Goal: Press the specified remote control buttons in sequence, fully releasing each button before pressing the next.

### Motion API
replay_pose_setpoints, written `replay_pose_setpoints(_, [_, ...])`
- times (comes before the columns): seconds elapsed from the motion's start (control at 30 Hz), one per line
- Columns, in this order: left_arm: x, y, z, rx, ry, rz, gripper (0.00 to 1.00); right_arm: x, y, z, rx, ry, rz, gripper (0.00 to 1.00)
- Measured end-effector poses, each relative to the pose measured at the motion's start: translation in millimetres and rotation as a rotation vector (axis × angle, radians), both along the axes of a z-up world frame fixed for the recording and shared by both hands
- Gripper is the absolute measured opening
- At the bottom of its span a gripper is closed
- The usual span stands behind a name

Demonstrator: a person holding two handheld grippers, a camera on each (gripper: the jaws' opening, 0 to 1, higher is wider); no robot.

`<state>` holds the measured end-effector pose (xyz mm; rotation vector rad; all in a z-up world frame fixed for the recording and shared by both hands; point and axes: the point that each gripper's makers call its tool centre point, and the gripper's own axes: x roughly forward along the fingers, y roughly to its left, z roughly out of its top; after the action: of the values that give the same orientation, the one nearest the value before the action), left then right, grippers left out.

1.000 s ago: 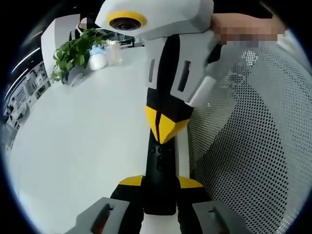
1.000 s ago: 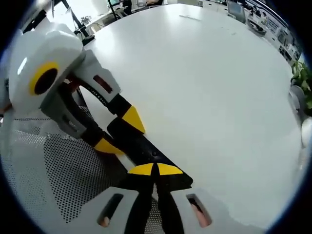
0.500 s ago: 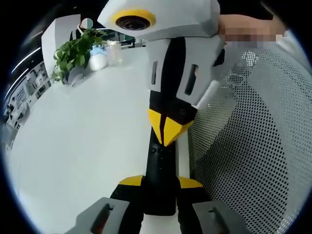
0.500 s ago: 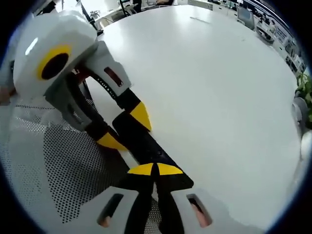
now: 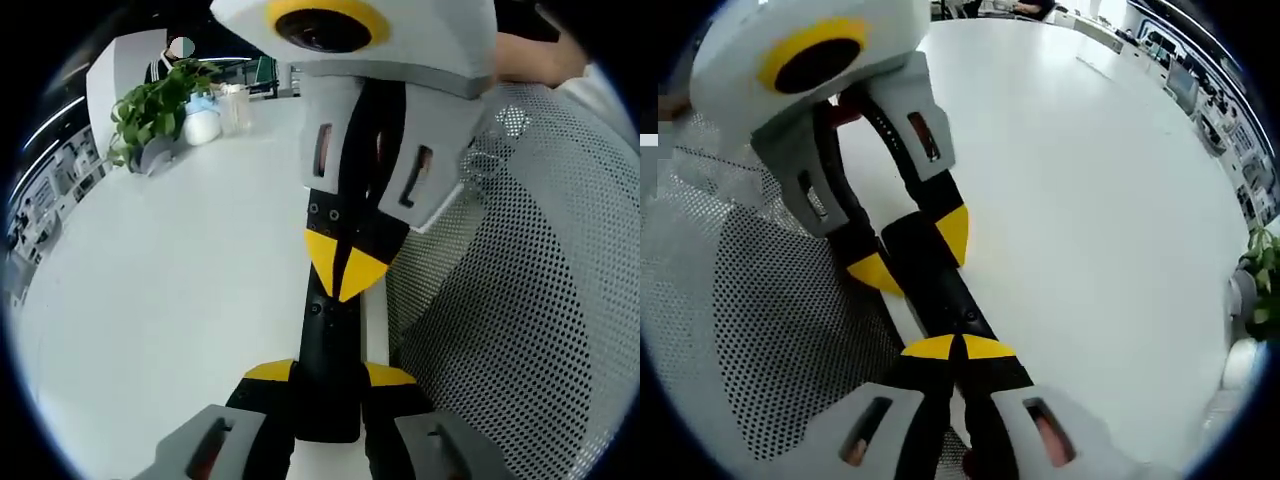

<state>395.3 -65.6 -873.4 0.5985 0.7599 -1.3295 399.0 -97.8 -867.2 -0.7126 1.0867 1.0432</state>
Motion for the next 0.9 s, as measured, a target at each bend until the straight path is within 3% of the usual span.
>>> replay_pose_setpoints(0.17, [0.1, 0.0, 0.0, -0.004, 0.002, 0.003, 0.25, 1.7, -0.7, 0.1, 0.024, 0.044, -0.086, 0.00])
replay_pose_setpoints(0.27, [0.3, 0.0, 0.0, -0.006, 0.003, 0.004, 0.25, 1.1, -0.6, 0.3, 0.030, 0.048, -0.087, 0.00])
replay_pose_setpoints(0.37, [0.3, 0.1, 0.0, -0.009, 0.005, 0.005, 0.25, 1.3, -1.2, 0.2, 0.031, 0.093, -0.176, 0.00])
replay_pose_setpoints(0.63, [0.3, -0.1, 0.1, -0.012, 0.006, 0.007, 0.25, 0.6, -0.5, 0.5, 0.017, 0.068, -0.122, 0.00])
replay_pose_setpoints(0.9, [0.9, -0.5, 0.4, -0.018, 0.009, 0.011, 0.25, 1.5, -1.0, 0.6, 0.009, 0.063, -0.122, 0.00])
